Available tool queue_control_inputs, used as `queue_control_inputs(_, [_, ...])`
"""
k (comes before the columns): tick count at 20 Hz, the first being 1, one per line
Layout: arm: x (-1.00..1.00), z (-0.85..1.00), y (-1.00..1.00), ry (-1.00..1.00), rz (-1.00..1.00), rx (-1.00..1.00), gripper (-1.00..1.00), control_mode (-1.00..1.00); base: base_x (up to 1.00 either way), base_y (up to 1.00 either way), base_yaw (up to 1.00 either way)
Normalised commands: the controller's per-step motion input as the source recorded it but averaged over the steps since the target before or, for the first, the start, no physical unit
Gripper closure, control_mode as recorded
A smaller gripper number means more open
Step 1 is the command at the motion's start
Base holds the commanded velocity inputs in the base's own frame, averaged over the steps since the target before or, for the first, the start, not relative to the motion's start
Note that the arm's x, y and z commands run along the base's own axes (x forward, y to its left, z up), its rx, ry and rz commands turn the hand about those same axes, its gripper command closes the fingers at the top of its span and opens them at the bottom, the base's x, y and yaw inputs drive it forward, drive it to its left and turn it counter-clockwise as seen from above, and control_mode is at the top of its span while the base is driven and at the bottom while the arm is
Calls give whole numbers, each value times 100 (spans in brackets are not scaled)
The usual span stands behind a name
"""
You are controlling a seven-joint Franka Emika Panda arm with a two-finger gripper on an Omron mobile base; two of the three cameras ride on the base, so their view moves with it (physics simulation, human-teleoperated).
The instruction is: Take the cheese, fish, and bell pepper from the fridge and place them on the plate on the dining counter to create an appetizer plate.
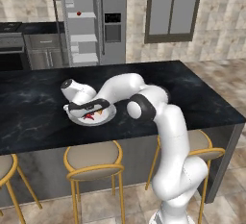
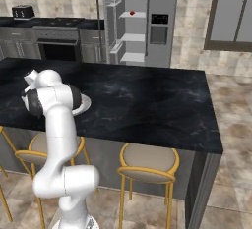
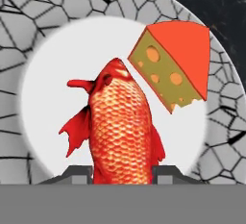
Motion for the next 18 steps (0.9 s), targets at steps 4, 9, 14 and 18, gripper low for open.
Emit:
queue_control_inputs(4, [0, 1, 0, 0, 0, 0, -100, -100, 0, 0, 0])
queue_control_inputs(9, [-4, 15, 0, 0, 0, 0, -100, -100, 0, 0, 0])
queue_control_inputs(14, [-48, 66, -2, -5, 0, 0, -100, -100, 0, 0, 0])
queue_control_inputs(18, [-97, 100, -15, -13, 4, 8, -100, -100, 0, 0, 0])
